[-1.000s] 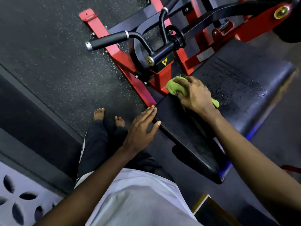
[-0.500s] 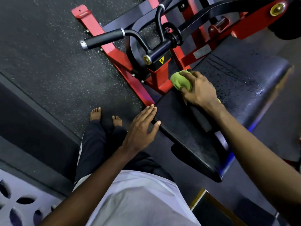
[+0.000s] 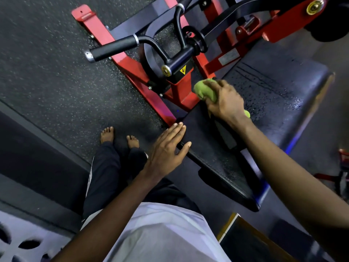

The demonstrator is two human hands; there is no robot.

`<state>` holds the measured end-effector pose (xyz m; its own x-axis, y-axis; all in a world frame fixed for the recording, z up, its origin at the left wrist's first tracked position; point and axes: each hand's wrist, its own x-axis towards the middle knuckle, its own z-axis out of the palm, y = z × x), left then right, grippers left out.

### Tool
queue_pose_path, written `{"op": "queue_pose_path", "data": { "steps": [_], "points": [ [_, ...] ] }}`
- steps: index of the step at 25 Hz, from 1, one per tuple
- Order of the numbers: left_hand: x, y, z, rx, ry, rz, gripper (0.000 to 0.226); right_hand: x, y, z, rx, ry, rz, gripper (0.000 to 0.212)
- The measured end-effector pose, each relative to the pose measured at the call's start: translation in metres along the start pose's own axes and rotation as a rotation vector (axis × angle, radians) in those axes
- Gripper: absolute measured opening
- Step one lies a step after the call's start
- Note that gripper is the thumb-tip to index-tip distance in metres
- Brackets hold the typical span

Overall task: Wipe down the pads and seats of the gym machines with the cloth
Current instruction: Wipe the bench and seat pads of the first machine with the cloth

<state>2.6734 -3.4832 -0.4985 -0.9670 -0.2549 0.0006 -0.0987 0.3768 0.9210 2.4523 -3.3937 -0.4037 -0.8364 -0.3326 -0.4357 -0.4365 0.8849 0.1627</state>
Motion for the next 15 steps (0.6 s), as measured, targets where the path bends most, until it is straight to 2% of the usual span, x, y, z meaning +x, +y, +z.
{"op": "queue_pose_path", "data": {
  "steps": [2,4,7,9,12,15],
  "points": [
    [0.004,-0.001,0.0,-0.034,0.015,-0.028,0.047,0.001,-0.01,0.002,-0.041,0.003,0.052,0.054],
    [0.007,-0.004,0.001,-0.083,0.018,-0.04,0.046,-0.018,-0.028,0.01,-0.145,-0.017,-0.038,0.057],
    [0.003,-0.006,0.002,-0.138,-0.008,-0.02,0.048,-0.046,-0.039,0.019,-0.119,-0.009,-0.22,0.053],
    [-0.002,-0.007,0.004,-0.172,0.003,-0.025,0.048,-0.028,-0.029,0.015,-0.126,-0.049,-0.25,0.052],
    [-0.003,-0.011,0.006,-0.205,0.018,-0.056,0.048,0.019,0.003,0.006,-0.139,-0.086,-0.119,0.055],
    [-0.004,-0.014,0.01,-0.204,0.069,-0.013,0.045,0.034,0.012,-0.002,-0.109,-0.037,0.003,0.055]
  ]
}}
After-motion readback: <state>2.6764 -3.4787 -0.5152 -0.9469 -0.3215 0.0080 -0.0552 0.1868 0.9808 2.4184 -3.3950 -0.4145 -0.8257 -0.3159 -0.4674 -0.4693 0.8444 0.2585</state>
